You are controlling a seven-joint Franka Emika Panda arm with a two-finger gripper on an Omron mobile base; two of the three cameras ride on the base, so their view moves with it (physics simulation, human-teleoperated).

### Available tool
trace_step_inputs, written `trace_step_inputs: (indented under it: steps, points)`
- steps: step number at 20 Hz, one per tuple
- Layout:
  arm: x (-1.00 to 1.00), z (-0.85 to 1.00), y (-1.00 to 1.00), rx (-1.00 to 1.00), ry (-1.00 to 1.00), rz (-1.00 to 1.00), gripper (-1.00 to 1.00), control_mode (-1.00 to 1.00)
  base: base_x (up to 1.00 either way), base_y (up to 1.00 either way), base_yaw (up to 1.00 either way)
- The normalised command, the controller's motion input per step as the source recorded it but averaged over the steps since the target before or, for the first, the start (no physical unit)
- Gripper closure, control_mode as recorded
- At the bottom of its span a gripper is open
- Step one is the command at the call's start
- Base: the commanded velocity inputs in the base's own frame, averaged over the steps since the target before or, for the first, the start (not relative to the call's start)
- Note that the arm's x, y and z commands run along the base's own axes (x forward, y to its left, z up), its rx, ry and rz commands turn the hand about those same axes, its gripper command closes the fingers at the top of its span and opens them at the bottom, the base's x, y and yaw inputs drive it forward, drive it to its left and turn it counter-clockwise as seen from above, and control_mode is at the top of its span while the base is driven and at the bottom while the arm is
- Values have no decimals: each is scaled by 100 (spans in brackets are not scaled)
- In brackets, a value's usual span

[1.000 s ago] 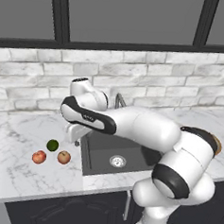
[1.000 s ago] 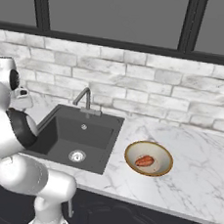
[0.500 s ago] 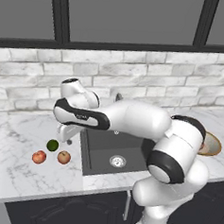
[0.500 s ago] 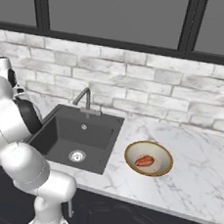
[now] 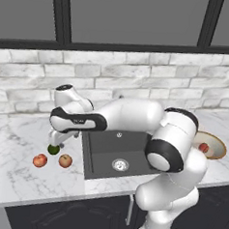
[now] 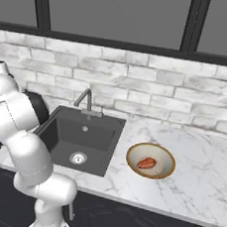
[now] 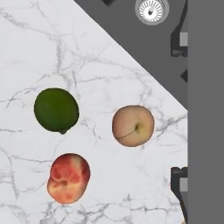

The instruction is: There is a mixed pile of frozen fruits and vegetables on the counter. Locate all the frozen vegetables and place the items in a bowl on the counter. Take all the frozen fruits and defrost them in a running sink.

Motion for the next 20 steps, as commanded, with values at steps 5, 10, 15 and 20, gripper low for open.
trace_step_inputs:
  steps: [5,10,15,20]
  points:
    - [29,-18,48,0,0,-5,-100,-100,0,0,0]
    - [31,-17,38,0,0,-5,-100,-100,0,0,0]
    - [25,-29,15,0,0,-6,-100,-100,0,0,0]
    - [32,-33,14,0,0,-5,-100,-100,0,0,0]
